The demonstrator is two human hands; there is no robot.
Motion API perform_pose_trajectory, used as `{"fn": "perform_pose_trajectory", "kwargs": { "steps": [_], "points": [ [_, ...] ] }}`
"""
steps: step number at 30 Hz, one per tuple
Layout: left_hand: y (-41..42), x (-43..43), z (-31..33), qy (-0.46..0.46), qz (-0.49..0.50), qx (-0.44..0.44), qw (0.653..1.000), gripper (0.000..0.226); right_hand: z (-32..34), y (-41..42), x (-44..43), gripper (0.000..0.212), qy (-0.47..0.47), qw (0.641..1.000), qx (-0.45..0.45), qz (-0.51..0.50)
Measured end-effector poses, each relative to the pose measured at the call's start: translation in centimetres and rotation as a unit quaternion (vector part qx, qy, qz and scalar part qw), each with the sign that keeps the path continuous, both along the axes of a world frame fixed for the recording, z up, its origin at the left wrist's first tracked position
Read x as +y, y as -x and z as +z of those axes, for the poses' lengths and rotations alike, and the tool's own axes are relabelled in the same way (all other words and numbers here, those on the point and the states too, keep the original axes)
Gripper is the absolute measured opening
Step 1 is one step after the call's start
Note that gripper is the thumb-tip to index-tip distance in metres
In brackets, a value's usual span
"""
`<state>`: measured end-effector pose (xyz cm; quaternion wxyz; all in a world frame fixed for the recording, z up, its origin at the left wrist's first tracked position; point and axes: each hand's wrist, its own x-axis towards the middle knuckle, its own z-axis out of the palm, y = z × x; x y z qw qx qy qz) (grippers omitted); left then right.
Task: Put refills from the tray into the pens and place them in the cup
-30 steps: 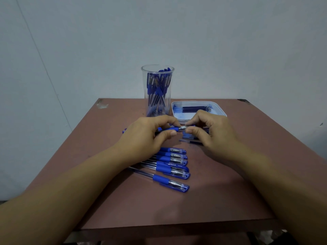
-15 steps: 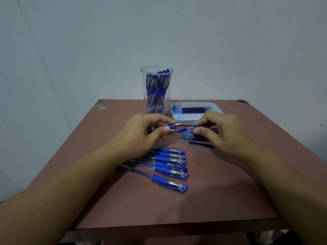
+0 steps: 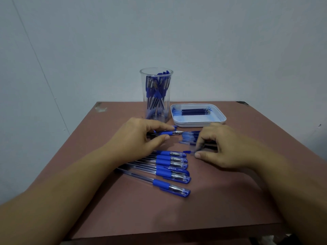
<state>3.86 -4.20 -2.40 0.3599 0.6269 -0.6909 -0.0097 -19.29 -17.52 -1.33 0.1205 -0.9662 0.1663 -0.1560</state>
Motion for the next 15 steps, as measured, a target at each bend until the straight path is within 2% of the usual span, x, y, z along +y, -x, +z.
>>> {"fn": "perform_pose_trajectory", "kwargs": {
  "steps": [3, 8, 11, 15],
  "points": [
    [-0.2, 0.0, 0.0, 0.005, -0.008, -0.003, 1.0, 0.028, 0.1, 0.1, 0.1, 0.014, -0.002, 1.0, 0.001, 0.001],
    [-0.1, 0.0, 0.0, 0.008, -0.02, -0.006, 1.0, 0.027, 0.0, -0.9, 0.5, 0.024, 0.036, 0.992, -0.122, -0.014],
    [0.0, -0.1, -0.1, 0.0, -0.033, -0.004, 0.999, 0.028, -0.5, -1.9, 0.8, 0.03, 0.04, 0.986, -0.162, -0.008],
    [0.0, -0.1, 0.0, 0.011, -0.037, 0.003, 0.999, 0.027, -1.1, -2.8, 1.1, 0.018, 0.035, 0.983, -0.182, 0.019]
  ]
}}
